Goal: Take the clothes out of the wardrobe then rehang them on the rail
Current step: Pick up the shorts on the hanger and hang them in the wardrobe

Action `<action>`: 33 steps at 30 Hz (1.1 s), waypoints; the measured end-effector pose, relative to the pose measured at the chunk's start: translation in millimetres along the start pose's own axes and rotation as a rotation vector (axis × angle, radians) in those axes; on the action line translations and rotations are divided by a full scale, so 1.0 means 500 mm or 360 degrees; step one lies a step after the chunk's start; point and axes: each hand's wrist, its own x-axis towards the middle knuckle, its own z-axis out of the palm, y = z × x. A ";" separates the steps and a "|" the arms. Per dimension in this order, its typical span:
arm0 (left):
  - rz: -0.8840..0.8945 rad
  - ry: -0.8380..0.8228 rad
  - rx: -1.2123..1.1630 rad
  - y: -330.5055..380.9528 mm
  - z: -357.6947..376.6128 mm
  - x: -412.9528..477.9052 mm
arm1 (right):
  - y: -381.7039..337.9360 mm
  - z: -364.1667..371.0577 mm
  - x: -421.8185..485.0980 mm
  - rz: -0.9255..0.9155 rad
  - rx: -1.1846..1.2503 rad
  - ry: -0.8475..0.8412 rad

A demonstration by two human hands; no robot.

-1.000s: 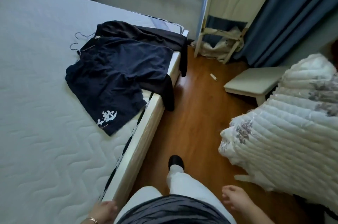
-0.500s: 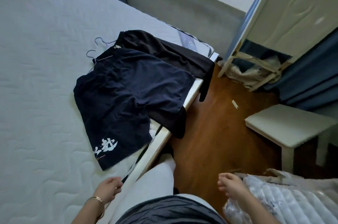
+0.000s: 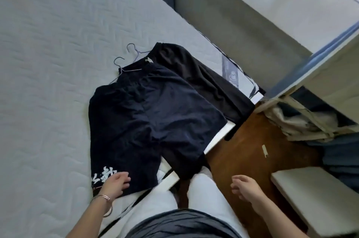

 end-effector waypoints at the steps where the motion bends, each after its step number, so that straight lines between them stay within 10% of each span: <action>1: -0.0018 0.0031 -0.0035 0.007 0.010 -0.001 | -0.026 -0.007 0.018 -0.0010 -0.0062 -0.0048; 17: -0.0370 0.0447 -0.0691 0.123 0.207 -0.005 | -0.496 -0.050 0.340 -0.0577 -0.1591 -0.0507; 33: 0.0017 0.0582 0.0592 0.281 0.175 0.456 | -0.956 0.499 0.504 -0.1647 -0.1499 -0.0394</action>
